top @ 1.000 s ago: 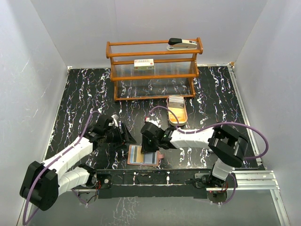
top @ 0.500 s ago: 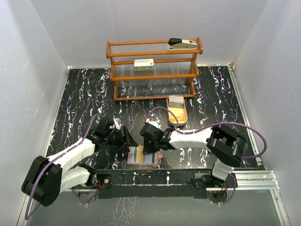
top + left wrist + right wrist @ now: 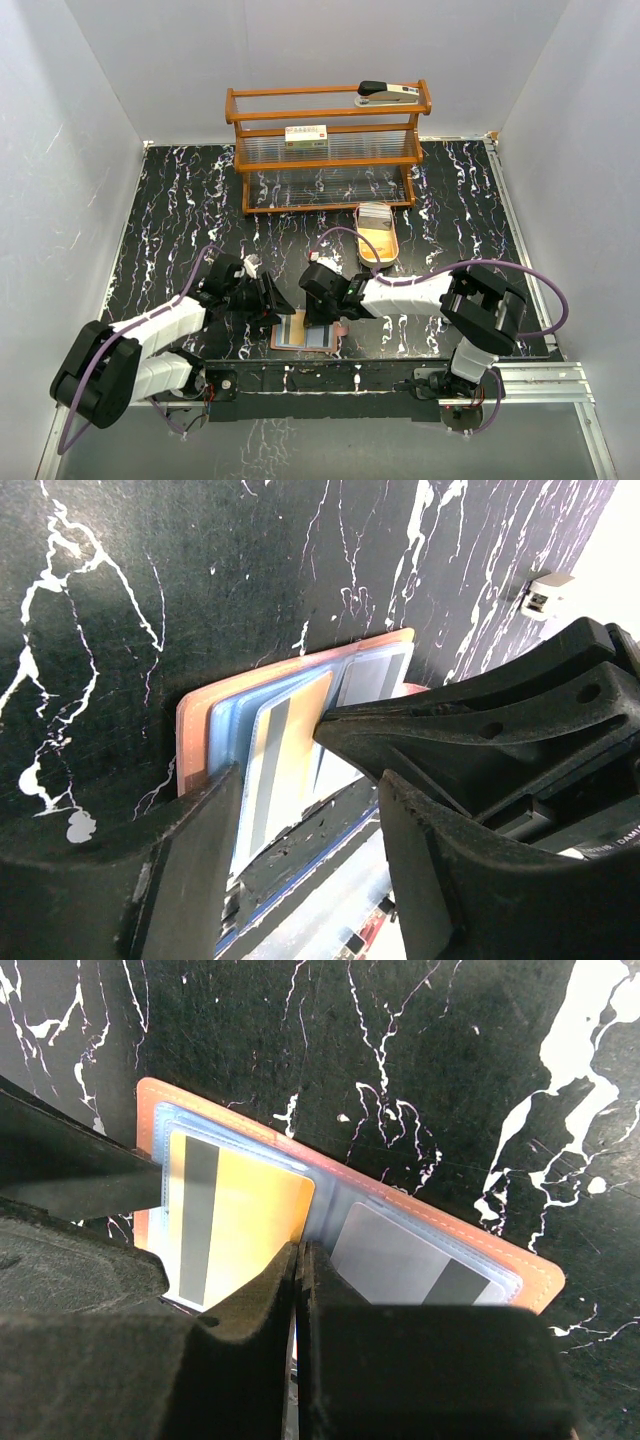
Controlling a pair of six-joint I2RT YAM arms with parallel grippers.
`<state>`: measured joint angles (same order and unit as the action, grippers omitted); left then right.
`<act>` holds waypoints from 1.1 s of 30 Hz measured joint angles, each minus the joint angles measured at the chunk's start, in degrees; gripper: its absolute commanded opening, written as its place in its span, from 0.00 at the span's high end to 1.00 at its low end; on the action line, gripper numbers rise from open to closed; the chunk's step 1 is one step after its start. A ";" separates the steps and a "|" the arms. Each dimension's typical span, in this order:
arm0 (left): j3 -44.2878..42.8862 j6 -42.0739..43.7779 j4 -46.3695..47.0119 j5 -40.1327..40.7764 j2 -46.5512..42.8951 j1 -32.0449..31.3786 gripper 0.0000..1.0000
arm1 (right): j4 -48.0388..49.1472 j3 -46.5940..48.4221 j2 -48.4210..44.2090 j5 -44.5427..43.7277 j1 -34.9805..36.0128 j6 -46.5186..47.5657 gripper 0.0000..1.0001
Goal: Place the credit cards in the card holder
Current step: Turn over the card slot in the card holder.
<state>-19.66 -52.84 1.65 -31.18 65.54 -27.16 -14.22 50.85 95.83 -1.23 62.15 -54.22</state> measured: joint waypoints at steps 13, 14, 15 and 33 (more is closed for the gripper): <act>1.05 -2.05 2.64 -1.51 -0.44 0.00 0.76 | 1.27 -0.83 -0.44 0.04 0.00 0.26 1.00; 1.05 -2.29 2.64 -1.55 -0.83 0.00 0.80 | 1.29 -0.83 -0.44 0.04 0.00 0.37 1.00; 1.05 -2.45 2.67 -1.66 -1.22 0.00 0.84 | 1.33 -0.83 -0.44 0.02 0.00 0.57 1.00; -0.57 -0.83 1.22 -1.03 -0.33 -0.59 0.69 | -0.63 1.40 0.15 -1.77 0.48 6.34 0.85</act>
<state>-20.23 -53.67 2.87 -32.21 65.21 -27.75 -14.85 52.25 95.98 -3.01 62.63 -47.88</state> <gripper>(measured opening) 0.241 0.105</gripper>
